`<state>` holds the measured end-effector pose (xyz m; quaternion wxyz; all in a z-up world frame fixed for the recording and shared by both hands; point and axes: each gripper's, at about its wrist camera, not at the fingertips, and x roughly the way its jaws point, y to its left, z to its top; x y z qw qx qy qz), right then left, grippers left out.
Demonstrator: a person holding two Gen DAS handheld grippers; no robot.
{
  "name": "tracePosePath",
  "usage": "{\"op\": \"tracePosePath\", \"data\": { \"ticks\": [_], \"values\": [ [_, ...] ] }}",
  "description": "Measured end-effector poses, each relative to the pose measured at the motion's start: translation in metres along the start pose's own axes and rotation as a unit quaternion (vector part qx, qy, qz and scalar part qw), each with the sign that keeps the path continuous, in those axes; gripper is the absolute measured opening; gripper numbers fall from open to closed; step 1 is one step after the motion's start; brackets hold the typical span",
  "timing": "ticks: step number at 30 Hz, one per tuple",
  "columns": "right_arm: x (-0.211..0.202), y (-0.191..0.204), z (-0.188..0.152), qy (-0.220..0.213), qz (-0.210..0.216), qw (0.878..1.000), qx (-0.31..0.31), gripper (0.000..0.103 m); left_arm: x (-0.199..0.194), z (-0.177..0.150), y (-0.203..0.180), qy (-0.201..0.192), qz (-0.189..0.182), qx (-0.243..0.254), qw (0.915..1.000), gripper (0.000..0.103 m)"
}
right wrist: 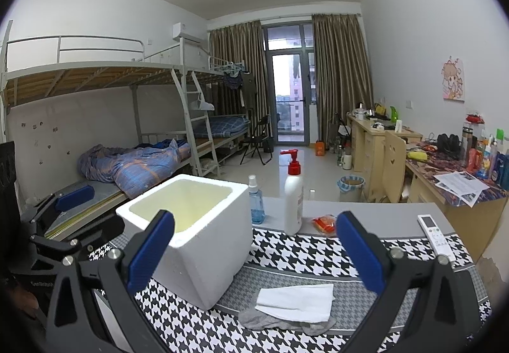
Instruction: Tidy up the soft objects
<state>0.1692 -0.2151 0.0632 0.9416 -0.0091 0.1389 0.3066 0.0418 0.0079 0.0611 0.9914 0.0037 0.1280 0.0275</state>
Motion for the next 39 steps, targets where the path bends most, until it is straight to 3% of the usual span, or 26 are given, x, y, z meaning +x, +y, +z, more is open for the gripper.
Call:
{"op": "tracePosePath", "data": {
  "ticks": [22,39],
  "values": [
    [-0.007,-0.012,-0.026,0.014,-0.04,0.999,-0.006,0.102,0.013,-0.032,-0.02,0.02,-0.036,-0.022,0.9989,0.102],
    [-0.013,-0.033,-0.042,0.026,-0.065,0.997,0.015,0.102,0.023,-0.048,-0.038,0.037,-0.056,-0.01,0.9977,0.102]
  ]
}}
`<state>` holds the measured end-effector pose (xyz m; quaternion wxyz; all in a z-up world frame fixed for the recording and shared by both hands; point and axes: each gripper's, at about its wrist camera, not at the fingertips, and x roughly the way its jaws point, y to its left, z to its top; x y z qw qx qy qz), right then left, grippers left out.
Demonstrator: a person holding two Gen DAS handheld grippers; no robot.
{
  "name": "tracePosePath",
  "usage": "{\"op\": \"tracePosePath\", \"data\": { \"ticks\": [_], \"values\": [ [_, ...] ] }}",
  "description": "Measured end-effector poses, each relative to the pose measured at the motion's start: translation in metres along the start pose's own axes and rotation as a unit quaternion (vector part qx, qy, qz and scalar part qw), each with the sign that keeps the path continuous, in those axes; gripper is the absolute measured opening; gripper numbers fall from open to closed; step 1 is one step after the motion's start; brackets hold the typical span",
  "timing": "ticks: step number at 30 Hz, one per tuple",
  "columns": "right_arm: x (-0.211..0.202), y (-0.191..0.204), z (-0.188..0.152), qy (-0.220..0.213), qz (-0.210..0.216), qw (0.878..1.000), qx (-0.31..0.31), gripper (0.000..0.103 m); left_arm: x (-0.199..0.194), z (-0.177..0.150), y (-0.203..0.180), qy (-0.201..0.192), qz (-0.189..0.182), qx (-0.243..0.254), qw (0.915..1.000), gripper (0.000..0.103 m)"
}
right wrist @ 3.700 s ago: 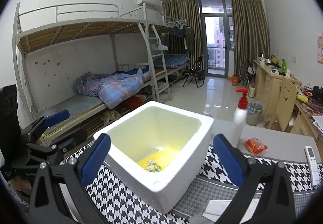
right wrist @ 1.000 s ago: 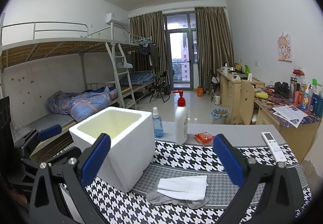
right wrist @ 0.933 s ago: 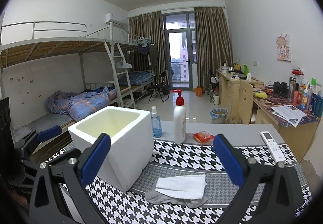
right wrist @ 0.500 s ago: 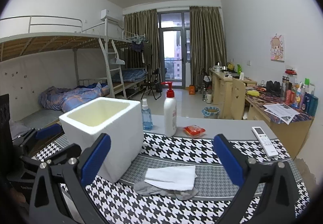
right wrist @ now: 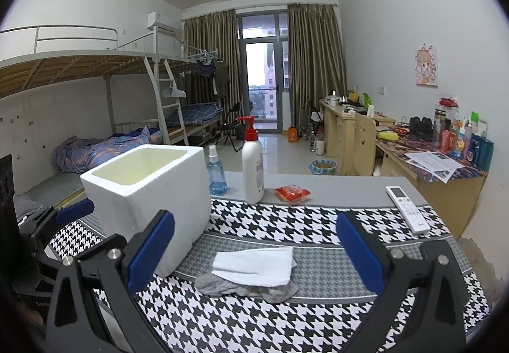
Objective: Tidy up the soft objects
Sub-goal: 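Move both grippers down toward the white tissue lying on the grey sock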
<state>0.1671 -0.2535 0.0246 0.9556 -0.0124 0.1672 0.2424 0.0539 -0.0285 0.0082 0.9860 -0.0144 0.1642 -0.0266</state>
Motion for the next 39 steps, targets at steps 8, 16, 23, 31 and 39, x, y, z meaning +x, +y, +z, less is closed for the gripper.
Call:
{"op": "tracePosePath", "data": {
  "ticks": [8,16,23,31,39],
  "values": [
    [0.001,-0.012,-0.007,0.016,-0.009,1.0,0.006,0.103,0.006,-0.006,-0.012,0.007,-0.011,0.007,0.9999,0.102],
    [0.003,-0.021,-0.014,0.029,-0.018,0.999,0.009,0.102,0.012,-0.011,-0.021,0.02,-0.017,0.011,0.9996,0.102],
    [0.006,-0.031,-0.021,0.042,-0.019,0.999,0.015,0.102,0.017,-0.015,-0.028,0.031,-0.018,0.011,0.9993,0.102],
    [0.013,-0.044,-0.028,0.061,-0.016,0.998,0.016,0.102,0.031,-0.021,-0.038,0.047,-0.017,0.007,0.9987,0.102],
    [0.026,-0.055,-0.033,0.083,-0.01,0.996,0.016,0.102,0.048,-0.026,-0.05,0.062,-0.014,0.01,0.9979,0.102]
  ]
}}
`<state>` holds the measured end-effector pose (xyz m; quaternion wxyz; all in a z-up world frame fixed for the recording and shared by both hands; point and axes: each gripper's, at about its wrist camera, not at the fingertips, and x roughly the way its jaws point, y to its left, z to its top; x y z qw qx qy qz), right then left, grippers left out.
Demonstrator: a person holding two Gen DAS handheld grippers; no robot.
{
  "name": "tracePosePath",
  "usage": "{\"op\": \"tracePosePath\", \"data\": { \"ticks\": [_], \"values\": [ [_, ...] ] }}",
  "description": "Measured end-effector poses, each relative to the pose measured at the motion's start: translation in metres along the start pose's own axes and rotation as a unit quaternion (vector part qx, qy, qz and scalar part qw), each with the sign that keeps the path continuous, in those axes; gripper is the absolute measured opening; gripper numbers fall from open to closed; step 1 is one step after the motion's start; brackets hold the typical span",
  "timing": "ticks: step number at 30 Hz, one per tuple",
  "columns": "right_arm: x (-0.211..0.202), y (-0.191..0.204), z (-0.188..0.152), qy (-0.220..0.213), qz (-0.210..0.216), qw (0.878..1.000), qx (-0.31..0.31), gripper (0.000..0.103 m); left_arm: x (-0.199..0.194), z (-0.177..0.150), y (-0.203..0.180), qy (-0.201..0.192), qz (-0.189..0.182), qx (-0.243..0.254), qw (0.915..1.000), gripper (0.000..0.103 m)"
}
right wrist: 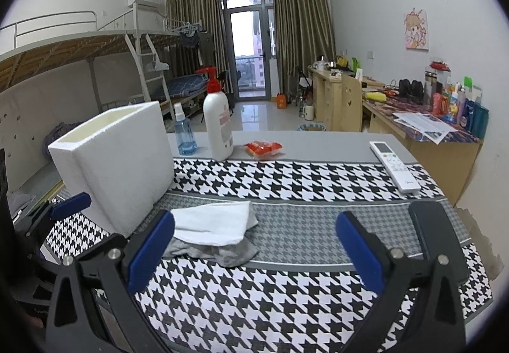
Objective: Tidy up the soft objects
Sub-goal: 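Move both grippers down toward the white tissue lying on the grey sock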
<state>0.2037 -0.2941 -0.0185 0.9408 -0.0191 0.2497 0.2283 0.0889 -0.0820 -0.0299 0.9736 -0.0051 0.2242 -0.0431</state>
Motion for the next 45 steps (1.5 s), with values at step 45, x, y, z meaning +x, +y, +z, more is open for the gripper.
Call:
{"op": "tracePosePath", "data": {
  "ticks": [45],
  "values": [
    [0.066,-0.019,0.004,0.09,0.052,0.994,-0.019,0.102,0.077,-0.011,-0.013,0.135,0.029,-0.015,0.9903,0.102]
  ]
}}
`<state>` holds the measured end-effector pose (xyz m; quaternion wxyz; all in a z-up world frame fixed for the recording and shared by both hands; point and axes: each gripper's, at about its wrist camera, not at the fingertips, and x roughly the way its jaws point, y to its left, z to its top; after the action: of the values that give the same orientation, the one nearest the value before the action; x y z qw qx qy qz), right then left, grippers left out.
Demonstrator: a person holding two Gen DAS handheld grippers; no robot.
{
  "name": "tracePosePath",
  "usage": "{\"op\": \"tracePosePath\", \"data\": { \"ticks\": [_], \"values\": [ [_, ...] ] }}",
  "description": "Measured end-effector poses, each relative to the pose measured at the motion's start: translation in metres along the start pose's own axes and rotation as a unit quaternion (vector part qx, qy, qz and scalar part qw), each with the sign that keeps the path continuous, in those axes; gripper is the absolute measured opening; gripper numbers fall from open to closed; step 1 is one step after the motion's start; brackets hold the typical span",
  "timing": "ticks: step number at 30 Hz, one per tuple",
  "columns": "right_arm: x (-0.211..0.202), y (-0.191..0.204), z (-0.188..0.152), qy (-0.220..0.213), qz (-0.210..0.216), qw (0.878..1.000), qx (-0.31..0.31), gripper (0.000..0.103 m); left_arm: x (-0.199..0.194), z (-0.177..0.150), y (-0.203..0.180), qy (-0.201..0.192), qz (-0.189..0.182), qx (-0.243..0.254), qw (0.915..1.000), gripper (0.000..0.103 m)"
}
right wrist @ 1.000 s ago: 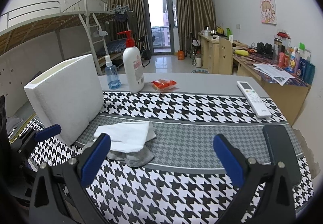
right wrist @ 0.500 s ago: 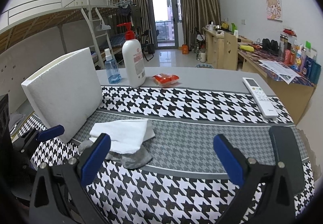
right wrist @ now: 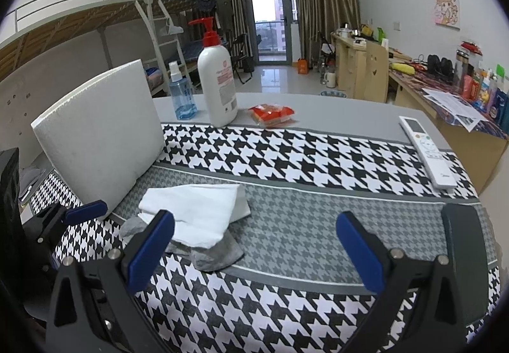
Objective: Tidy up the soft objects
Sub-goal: 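Move both grippers down toward the white tissue lying on the grey sock, then close the right gripper on the white tissue and lift it off the sock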
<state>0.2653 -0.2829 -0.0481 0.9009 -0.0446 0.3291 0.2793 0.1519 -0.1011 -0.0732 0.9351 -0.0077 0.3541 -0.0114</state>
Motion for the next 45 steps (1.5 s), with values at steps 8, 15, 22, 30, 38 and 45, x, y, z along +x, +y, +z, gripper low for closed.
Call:
{"op": "tracePosePath", "data": {
  "ticks": [8,15,22,30,38,45],
  "values": [
    [0.009,0.003,0.005,0.015,0.012,1.0,-0.007,0.102,0.009,0.003,0.006,0.023,0.003,-0.003,0.9997,0.101],
    [0.014,0.005,0.009,0.019,0.013,1.0,-0.011,0.102,0.013,0.006,0.012,0.034,0.007,0.011,0.9993,0.09],
    [0.024,0.006,0.015,0.03,0.026,0.999,-0.004,0.102,0.021,0.005,0.014,0.062,-0.027,0.024,0.9974,0.082],
    [0.036,0.015,0.016,0.046,0.048,0.998,-0.016,0.102,0.027,0.003,0.015,0.079,-0.036,0.024,0.9959,0.065],
    [0.05,0.017,0.014,0.063,0.06,0.996,-0.02,0.091,0.027,0.001,0.016,0.08,-0.045,0.026,0.9955,0.056],
    [0.063,0.018,0.011,0.091,0.071,0.993,-0.017,0.054,0.028,0.002,0.016,0.081,-0.042,0.029,0.9954,0.056]
  ]
}}
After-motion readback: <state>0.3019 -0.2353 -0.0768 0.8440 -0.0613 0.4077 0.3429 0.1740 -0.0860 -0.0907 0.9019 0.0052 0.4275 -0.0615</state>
